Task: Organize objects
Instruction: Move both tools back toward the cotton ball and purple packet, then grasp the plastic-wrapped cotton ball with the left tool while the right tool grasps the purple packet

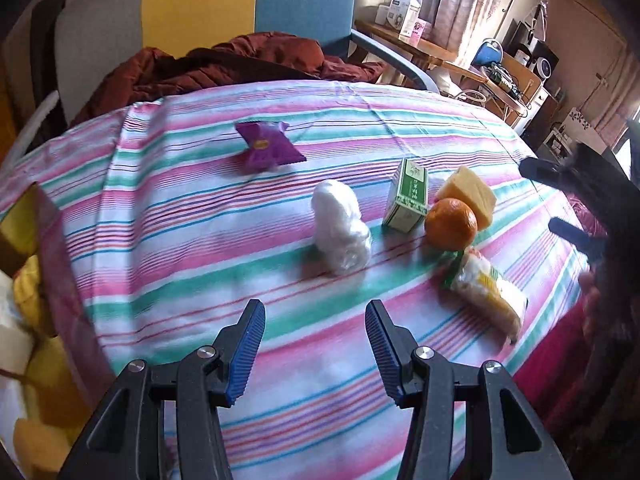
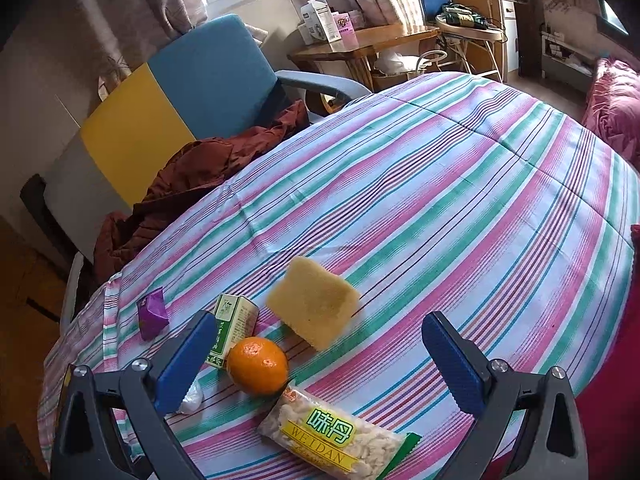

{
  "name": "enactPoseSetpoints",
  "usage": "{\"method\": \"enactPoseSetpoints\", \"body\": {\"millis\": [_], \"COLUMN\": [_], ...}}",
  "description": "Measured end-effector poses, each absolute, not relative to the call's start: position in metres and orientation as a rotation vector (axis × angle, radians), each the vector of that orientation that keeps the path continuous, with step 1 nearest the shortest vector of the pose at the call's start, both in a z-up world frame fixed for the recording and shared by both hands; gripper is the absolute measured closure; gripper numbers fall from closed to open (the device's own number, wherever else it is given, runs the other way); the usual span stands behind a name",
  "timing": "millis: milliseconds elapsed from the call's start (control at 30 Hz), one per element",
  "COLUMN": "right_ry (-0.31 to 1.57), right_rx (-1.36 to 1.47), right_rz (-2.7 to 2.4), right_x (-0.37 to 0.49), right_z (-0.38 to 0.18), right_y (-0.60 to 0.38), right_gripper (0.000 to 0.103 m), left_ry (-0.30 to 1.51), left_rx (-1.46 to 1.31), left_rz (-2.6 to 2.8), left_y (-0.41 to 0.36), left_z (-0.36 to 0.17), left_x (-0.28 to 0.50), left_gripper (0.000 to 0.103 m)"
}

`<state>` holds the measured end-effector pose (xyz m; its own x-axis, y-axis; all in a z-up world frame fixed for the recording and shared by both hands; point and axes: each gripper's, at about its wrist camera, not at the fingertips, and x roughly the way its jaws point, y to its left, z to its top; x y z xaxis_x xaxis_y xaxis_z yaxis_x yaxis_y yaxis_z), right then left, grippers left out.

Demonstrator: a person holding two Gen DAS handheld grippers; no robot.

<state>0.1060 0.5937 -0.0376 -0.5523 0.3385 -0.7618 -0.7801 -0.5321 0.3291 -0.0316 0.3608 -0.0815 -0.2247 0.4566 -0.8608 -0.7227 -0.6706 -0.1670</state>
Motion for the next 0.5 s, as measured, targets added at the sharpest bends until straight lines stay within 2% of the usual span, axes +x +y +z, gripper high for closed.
{"method": "enactPoseSetpoints", "body": {"millis": [500], "right_ry": [0.914], "right_rx": [-0.885], "right_rz": [2.14], "right_x": [0.1], "right_z": [-0.043], "right_y": [0.593], "right_gripper": [0.0], "left_ry": [0.323], "left_rx": [-1.285], "left_rz": [1.973], "left_y": [0.423], "left_z": [-0.103], "left_x": [-0.07], "left_gripper": [0.05]}}
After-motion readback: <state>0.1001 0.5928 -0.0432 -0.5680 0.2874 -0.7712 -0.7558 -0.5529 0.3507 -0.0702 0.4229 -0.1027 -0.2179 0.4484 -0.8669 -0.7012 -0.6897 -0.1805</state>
